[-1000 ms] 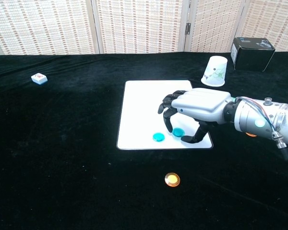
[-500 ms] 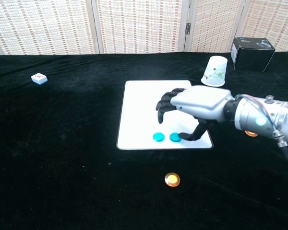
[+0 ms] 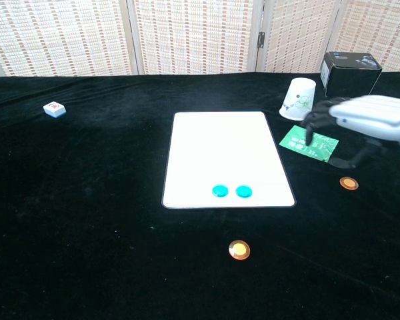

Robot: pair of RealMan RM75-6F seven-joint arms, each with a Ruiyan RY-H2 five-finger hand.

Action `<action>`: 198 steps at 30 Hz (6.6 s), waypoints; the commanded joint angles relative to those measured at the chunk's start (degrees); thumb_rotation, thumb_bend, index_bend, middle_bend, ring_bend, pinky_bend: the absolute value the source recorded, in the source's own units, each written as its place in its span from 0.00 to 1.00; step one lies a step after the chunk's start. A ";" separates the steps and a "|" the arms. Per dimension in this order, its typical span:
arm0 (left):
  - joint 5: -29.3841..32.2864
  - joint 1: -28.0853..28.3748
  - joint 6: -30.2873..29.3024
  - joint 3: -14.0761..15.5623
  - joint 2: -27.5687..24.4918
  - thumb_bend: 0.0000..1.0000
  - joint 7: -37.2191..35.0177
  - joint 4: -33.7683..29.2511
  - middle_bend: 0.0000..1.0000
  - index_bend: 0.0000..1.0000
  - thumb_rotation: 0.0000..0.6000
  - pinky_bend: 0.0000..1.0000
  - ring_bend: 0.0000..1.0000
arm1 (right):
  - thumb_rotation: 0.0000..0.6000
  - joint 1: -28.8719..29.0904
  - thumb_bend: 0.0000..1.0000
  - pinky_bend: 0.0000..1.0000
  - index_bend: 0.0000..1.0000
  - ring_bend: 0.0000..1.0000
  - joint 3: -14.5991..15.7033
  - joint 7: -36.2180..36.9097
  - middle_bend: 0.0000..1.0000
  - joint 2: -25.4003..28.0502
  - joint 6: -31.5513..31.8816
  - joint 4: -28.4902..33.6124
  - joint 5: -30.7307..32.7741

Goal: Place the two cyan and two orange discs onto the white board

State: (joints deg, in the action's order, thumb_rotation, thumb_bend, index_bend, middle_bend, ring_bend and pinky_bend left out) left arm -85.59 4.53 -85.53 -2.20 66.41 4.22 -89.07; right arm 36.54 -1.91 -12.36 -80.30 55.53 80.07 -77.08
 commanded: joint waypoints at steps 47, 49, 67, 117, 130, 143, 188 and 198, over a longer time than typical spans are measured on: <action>-0.44 -0.14 -0.45 0.19 -0.42 0.22 -0.08 -0.52 0.02 0.05 1.00 0.00 0.01 | 1.00 -4.82 0.44 0.00 0.51 0.03 1.20 6.76 0.22 -5.97 -1.81 -12.38 -2.58; -0.44 -0.14 -0.46 0.18 -0.44 0.22 -0.08 -0.55 0.02 0.05 1.00 0.00 0.01 | 1.00 -4.83 0.44 0.00 0.51 0.03 1.14 6.81 0.22 -5.83 -1.69 -12.19 -2.68; -0.84 -0.55 -1.38 0.23 -1.12 0.22 -0.30 -1.26 0.02 0.05 1.00 0.00 0.01 | 1.00 7.65 0.45 0.00 0.51 0.03 -7.83 -2.24 0.21 -6.50 -10.21 -1.17 1.82; -1.36 -0.77 -1.42 0.41 -0.58 0.23 -1.50 -0.14 0.02 0.05 1.00 0.00 0.01 | 1.00 8.15 0.44 0.00 0.35 0.01 3.56 3.33 0.15 -1.77 -0.95 7.48 -10.59; -2.06 -1.09 -2.20 0.64 -1.34 0.22 -1.17 -1.36 0.02 0.05 1.00 0.00 0.01 | 1.00 6.16 0.44 0.00 0.35 0.01 9.17 1.81 0.14 -4.35 1.03 5.14 -20.78; -1.66 -1.57 -2.22 0.88 -1.21 0.22 -1.79 -0.77 0.02 0.05 1.00 0.00 0.01 | 1.00 7.13 0.44 0.00 0.33 0.01 8.94 0.16 0.13 -8.36 -2.12 2.90 -21.95; -1.60 -2.20 -2.54 0.88 -0.54 0.23 -3.53 1.21 0.02 0.05 1.00 0.00 0.01 | 1.00 6.83 0.44 0.00 0.50 0.01 6.23 -0.80 0.19 -10.65 -1.94 1.40 -20.41; -1.75 -2.03 -2.43 0.79 -0.60 0.22 -3.31 0.99 0.02 0.05 1.00 0.00 0.01 | 1.00 7.55 0.44 0.00 0.50 0.01 1.53 -1.33 0.19 -8.25 -1.01 2.54 -17.03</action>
State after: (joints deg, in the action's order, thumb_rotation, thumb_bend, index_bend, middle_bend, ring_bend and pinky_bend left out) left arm -87.34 2.50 -87.96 -1.41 65.81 0.91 -88.08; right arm 43.91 0.13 -13.39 -88.86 54.57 82.59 -94.65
